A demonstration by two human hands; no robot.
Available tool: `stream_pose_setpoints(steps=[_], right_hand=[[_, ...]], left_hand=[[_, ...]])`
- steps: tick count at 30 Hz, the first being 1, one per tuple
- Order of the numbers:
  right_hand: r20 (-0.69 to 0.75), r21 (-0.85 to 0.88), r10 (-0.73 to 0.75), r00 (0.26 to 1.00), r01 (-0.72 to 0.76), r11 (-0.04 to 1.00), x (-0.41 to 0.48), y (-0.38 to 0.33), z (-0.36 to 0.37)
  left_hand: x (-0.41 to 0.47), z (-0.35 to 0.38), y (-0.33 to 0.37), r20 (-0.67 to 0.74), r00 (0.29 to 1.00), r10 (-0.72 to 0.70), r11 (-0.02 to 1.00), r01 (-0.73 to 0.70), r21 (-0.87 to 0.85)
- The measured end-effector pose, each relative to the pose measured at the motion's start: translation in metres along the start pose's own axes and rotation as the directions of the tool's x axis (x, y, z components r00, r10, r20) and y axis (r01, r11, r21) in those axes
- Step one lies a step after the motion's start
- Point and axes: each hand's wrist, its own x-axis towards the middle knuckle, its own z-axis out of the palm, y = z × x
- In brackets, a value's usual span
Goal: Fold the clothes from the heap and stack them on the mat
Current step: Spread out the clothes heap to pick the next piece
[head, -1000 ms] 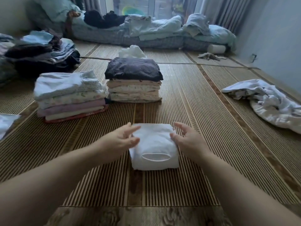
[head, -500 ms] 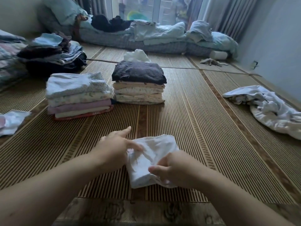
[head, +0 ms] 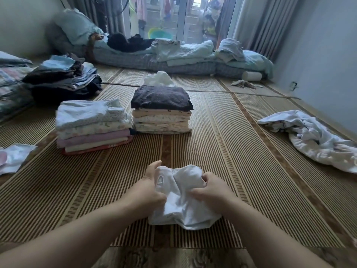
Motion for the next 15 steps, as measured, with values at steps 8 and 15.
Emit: stream_pose_setpoints(steps=[8,15], right_hand=[[0.15,0.466,-0.133,0.98,0.049,0.883,-0.006,0.004,-0.002],[-0.016,0.654,-0.221,0.975,0.177,0.735,-0.007,-0.006,-0.015]], left_hand=[[-0.002,-0.002,-0.008,0.076,0.997,-0.01,0.911,0.04,-0.411],[0.01,-0.022,-0.003,0.075,0.997,-0.003,0.723,0.054,-0.688]])
